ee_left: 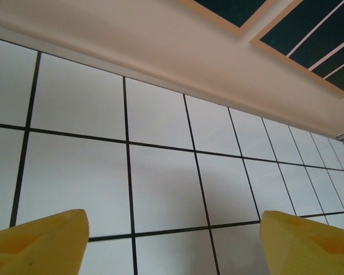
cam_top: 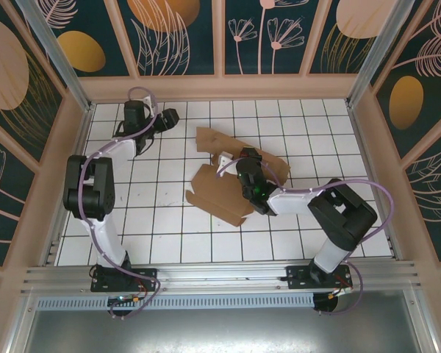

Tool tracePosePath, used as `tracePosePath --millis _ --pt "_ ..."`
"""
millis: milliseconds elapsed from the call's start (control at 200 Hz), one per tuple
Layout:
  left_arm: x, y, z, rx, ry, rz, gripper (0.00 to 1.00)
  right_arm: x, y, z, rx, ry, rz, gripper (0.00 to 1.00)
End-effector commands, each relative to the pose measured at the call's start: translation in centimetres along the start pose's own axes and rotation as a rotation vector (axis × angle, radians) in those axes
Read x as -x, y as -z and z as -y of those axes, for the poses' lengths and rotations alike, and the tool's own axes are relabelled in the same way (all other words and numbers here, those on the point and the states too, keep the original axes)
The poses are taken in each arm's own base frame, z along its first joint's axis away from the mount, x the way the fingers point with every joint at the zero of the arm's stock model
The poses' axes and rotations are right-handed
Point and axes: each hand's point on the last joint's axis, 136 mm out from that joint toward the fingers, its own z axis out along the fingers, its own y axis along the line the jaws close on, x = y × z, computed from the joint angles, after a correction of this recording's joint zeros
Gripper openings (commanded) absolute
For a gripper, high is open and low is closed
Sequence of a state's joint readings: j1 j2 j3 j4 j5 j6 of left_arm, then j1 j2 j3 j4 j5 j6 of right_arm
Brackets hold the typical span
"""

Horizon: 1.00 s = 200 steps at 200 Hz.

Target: Fold the paper box

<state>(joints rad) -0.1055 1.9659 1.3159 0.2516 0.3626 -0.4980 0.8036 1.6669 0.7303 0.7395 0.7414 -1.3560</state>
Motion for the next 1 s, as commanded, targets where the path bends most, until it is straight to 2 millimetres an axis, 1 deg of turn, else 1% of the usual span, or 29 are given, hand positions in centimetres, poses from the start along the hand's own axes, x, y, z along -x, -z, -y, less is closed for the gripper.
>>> tracePosePath --millis 0,30,150,245,380,430,536,556,611,646,786,886,996 --pt "-1.9 -2.1 -1.2 0.008 -0.01 -0.091 0.75 -0.3 -0.3 0.7 -0.035 -0.039 -0.015 0.0" --pt "-2.2 -2.6 -1.4 0.006 -0.008 -0.114 0.74 -0.4 -0.4 0.8 -0.035 -0.046 -0.016 0.0" --pt "-3.6 -4.8 -1.8 0.003 -0.014 -0.203 0.73 -0.5 -0.7 1.0 -0.01 -0.089 -0.018 0.0" --pt "-4.5 -6.1 -1.5 0.002 -0.058 -0.249 0.72 -0.4 -0.6 1.1 0.021 -0.13 -0.005 0.0" --pt "-5.6 -7.8 -0.4 -0.01 -0.108 -0.304 0.72 -0.3 -0.3 1.3 0.045 -0.162 0.027 0.0" --pt "-6.0 -8.5 0.2 -0.02 -0.13 -0.321 0.69 -0.4 -0.1 1.4 0.045 -0.171 0.033 0.0" --pt "-7.1 -9.7 2.4 -0.1 -0.167 -0.374 0.68 -0.6 -0.1 1.6 0.05 -0.177 0.034 0.0" --pt "-7.5 -9.7 3.1 -0.132 -0.173 -0.385 0.68 -0.6 -0.1 1.6 0.052 -0.177 0.033 0.0" --pt "-8.0 -9.7 4.2 -0.187 -0.18 -0.401 0.67 -0.8 -0.2 1.5 0.058 -0.176 0.028 0.0" --pt "-8.4 -9.6 4.5 -0.207 -0.187 -0.411 0.64 -1.0 -0.3 1.5 0.057 -0.18 0.023 0.0" --pt "-9.7 -8.7 5.4 -0.256 -0.222 -0.445 0.62 -1.5 -0.5 2.0 0.05 -0.195 0.008 0.0" --pt "-10.4 -8.2 6.7 -0.303 -0.236 -0.458 0.58 -2.0 -0.8 2.5 0.048 -0.211 -0.006 0.0" --pt "-11.4 -7.8 8.1 -0.346 -0.239 -0.48 0.55 -2.7 -0.9 2.9 0.047 -0.22 -0.02 0.0"
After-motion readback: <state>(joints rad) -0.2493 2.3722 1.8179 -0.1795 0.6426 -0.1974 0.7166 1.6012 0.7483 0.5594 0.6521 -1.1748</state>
